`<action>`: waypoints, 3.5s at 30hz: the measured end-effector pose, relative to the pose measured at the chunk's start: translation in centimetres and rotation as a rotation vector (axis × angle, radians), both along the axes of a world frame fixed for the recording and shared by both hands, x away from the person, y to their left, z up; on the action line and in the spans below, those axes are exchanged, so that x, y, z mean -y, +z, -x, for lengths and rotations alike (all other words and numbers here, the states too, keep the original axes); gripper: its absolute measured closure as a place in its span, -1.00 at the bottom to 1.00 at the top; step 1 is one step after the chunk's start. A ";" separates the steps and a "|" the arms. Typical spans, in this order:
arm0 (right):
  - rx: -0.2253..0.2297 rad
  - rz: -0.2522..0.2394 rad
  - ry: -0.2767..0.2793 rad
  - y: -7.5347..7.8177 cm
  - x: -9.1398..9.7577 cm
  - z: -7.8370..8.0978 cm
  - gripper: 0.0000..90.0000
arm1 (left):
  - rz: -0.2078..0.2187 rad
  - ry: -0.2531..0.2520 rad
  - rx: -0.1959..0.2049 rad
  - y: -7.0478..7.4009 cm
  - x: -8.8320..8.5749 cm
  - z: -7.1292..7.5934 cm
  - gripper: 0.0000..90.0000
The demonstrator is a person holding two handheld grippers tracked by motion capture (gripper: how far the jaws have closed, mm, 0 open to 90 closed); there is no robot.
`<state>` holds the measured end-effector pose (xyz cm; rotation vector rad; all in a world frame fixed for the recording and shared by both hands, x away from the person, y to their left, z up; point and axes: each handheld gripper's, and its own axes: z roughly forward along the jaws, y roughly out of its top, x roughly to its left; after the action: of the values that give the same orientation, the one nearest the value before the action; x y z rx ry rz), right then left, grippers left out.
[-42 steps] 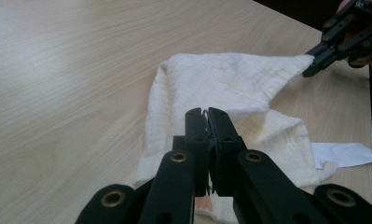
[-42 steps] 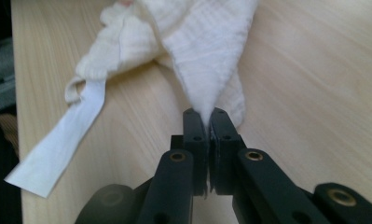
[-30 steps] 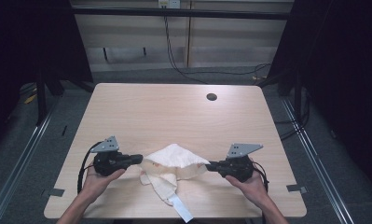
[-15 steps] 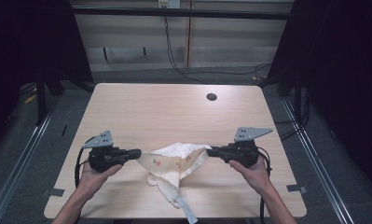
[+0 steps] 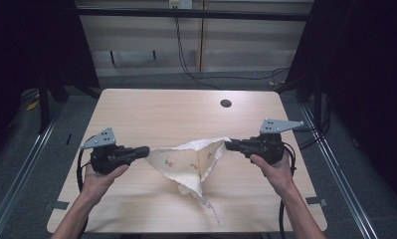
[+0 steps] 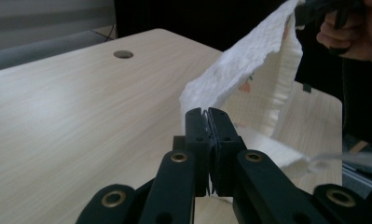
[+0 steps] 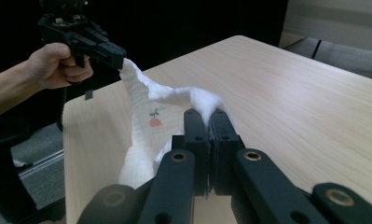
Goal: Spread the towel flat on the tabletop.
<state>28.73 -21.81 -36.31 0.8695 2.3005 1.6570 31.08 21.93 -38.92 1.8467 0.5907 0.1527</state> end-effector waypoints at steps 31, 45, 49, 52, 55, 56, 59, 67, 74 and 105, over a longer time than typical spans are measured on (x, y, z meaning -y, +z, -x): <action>0.142 0.019 0.041 8.5 1.6 4.9 0.96 | 0.051 -0.045 0.185 9.6 -0.9 3.6 0.96; -0.005 0.079 -0.036 1.2 2.7 0.8 0.96 | -0.034 -0.010 0.016 2.5 2.0 -2.0 0.96; -0.045 0.085 -0.044 -0.2 3.1 -0.7 0.96 | -0.044 0.001 -0.008 1.5 2.2 -2.4 0.96; -0.062 0.098 -0.045 -1.1 2.9 -1.8 0.96 | -0.058 0.001 -0.007 1.4 1.8 -2.0 0.96; -0.057 0.122 -0.047 -1.6 2.4 -2.6 0.96 | -0.050 0.003 -0.009 1.5 1.4 -1.7 0.96; -0.059 0.119 -0.050 -1.8 2.3 -2.9 0.96 | -0.058 0.005 -0.003 1.4 1.5 -1.7 0.96; -0.065 0.115 -0.060 -2.2 2.2 -3.7 0.96 | -0.074 0.022 -0.002 0.6 1.5 -2.3 0.96; -0.064 0.137 -0.086 -3.5 1.9 -5.8 0.96 | -0.068 0.058 -0.062 -1.4 1.7 -4.8 0.96; -0.069 0.143 -0.088 -4.6 1.2 -7.5 0.95 | -0.048 0.075 -0.089 -2.4 0.7 -4.8 0.96; -0.109 0.198 -0.216 -7.2 1.0 -8.9 0.38 | -0.138 0.114 -0.141 -6.6 0.4 -7.0 0.70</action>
<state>37.67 -22.80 -43.55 1.1398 2.2948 1.2997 38.07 21.56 -45.53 1.9692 0.8008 0.1428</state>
